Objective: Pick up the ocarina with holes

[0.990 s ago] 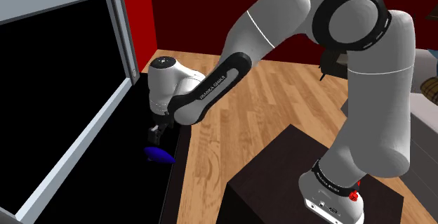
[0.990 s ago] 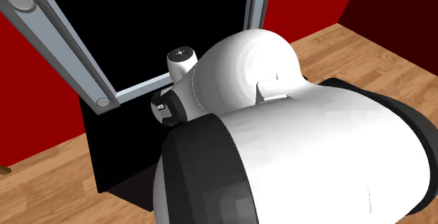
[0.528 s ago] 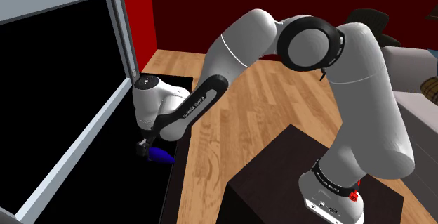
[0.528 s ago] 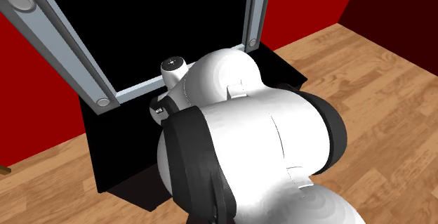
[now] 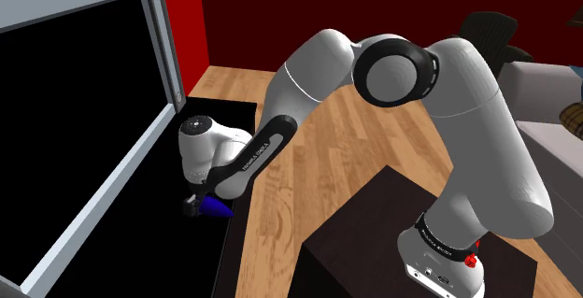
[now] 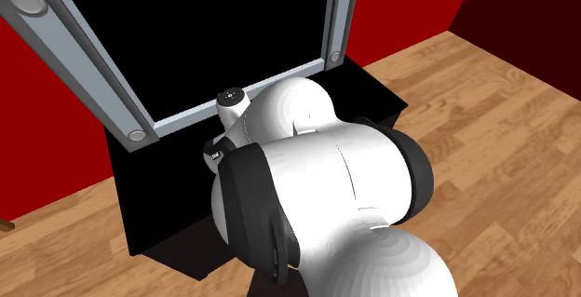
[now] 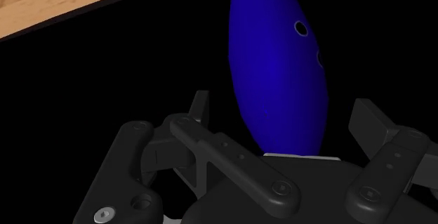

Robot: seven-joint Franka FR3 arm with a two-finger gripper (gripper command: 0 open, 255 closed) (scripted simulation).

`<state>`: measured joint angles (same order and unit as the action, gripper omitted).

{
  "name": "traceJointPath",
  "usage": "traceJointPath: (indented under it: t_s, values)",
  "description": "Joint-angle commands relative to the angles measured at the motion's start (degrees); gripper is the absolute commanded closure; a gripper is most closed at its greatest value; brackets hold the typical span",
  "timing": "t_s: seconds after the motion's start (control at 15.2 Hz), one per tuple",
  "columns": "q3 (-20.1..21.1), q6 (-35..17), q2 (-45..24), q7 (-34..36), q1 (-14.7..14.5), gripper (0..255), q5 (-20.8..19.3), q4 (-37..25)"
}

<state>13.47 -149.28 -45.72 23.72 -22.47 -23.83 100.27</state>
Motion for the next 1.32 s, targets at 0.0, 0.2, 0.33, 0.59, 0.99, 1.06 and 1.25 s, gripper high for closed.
traceJointPath:
  t_s: [0.0, 0.2, 0.33, 0.59, 0.99, 1.06, 1.25]
  values:
    - [-0.07, -0.18, -0.13, 0.04, -0.02, 255, -0.06, 0.01]
    - [-0.07, -0.23, -0.06, 0.07, -0.02, 255, -0.07, 0.12]
    - [-0.08, -0.26, -0.07, 0.07, -0.01, 255, -0.08, 0.15]
    - [-0.06, -0.12, -0.2, 0.03, -0.04, 255, -0.05, -0.13]
    - [1.25, 2.35, 3.57, -0.84, 0.93, 255, 1.06, 1.25]
    - [1.47, 2.78, 4.18, -1.0, 1.09, 255, 1.26, 1.44]
    - [2.12, 4.11, 5.97, -1.48, 1.56, 255, 1.89, 1.92]
